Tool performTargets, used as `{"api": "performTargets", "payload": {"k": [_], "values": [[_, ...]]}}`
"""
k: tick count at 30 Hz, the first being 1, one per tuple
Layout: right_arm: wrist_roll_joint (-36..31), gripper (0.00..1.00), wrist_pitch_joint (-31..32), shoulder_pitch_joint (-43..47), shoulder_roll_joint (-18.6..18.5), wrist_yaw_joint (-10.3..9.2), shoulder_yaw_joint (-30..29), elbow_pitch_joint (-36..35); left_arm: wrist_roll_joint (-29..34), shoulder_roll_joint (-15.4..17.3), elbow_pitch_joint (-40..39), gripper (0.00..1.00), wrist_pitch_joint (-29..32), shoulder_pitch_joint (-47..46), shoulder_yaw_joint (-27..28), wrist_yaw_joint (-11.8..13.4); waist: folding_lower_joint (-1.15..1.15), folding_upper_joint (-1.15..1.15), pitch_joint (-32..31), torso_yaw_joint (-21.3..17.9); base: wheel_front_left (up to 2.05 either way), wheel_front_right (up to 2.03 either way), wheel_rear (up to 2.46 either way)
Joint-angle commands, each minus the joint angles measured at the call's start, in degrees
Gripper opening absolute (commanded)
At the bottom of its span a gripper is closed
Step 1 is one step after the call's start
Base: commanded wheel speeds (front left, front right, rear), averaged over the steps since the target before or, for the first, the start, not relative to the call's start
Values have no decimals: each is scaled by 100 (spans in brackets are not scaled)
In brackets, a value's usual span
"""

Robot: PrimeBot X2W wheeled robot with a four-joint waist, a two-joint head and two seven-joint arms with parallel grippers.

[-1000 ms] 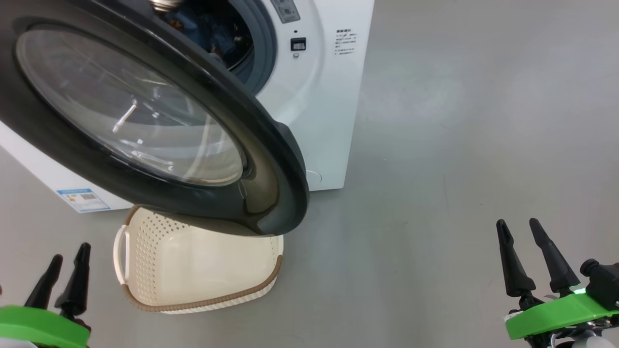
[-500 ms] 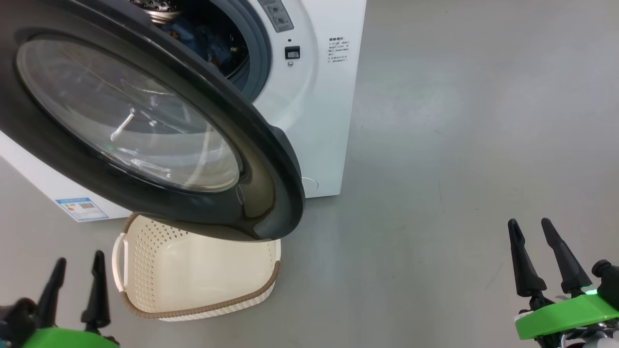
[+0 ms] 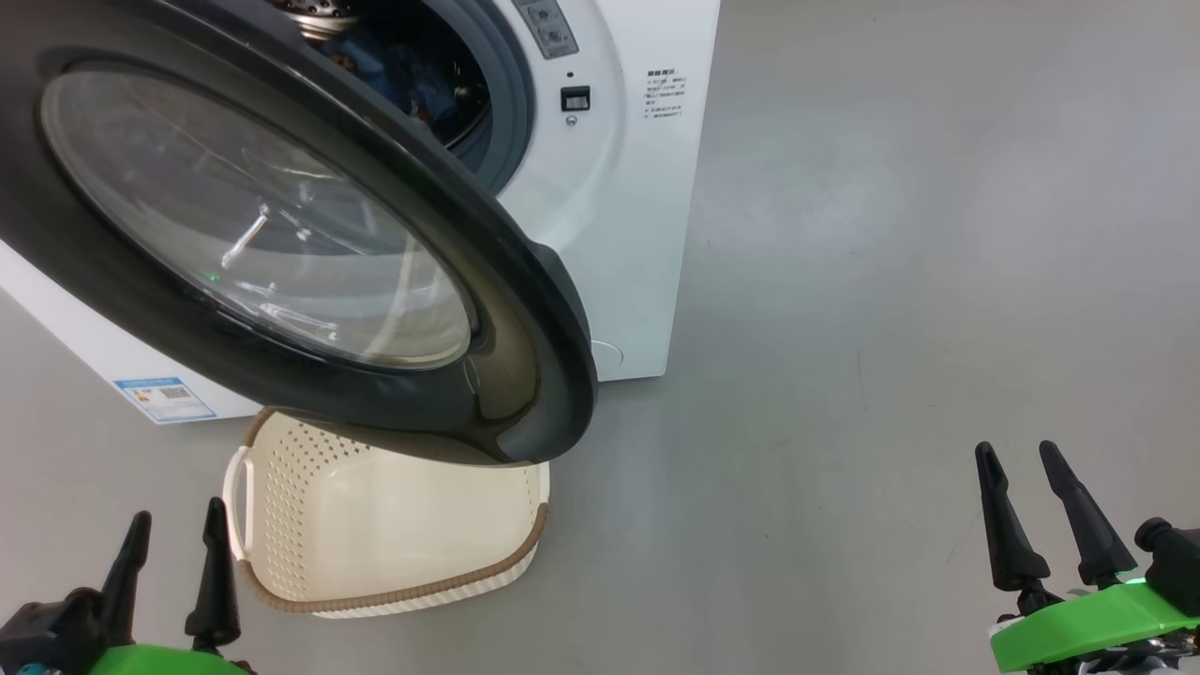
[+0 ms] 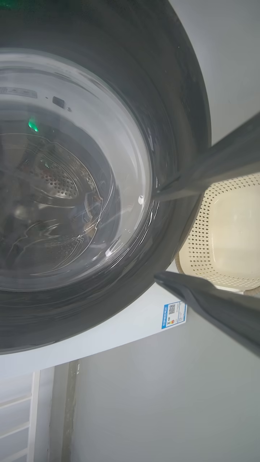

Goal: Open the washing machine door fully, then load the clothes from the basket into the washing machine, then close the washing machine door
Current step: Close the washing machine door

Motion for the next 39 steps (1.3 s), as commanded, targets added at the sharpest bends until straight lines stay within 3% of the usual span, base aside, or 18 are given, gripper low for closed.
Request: {"api": "performTargets", "payload": {"k": [1,13,14,16,17,30,39], "values": [[-23,100,-27,45,-77,9,137,-114,57,122,-101,100,-37,-74,197,-9,0,0,-2,4,0,0,0],[1,100,-27,-24,-40,9,197,-105,80,70,-83,100,-37,-107,207,-9,0,0,-28,78,0,0,0],[20,84,-27,-41,-23,9,221,-103,81,53,-83,100,-37,-101,225,-9,0,0,-39,89,0,0,0],[61,19,-27,-98,2,9,290,-114,86,14,-93,100,-37,-92,282,-9,0,0,-45,118,0,0,0],[84,0,-27,-141,19,9,320,-129,99,5,-96,100,-37,-90,271,-9,0,0,-48,146,0,0,0],[132,0,-27,-1249,-3,9,1016,-997,175,-79,-277,100,-37,-61,279,-9,0,0,-129,494,0,0,0],[195,0,-27,-1886,123,9,1923,-1750,238,-163,-407,100,-37,-16,210,-9,0,0,-210,686,0,0,0]]}}
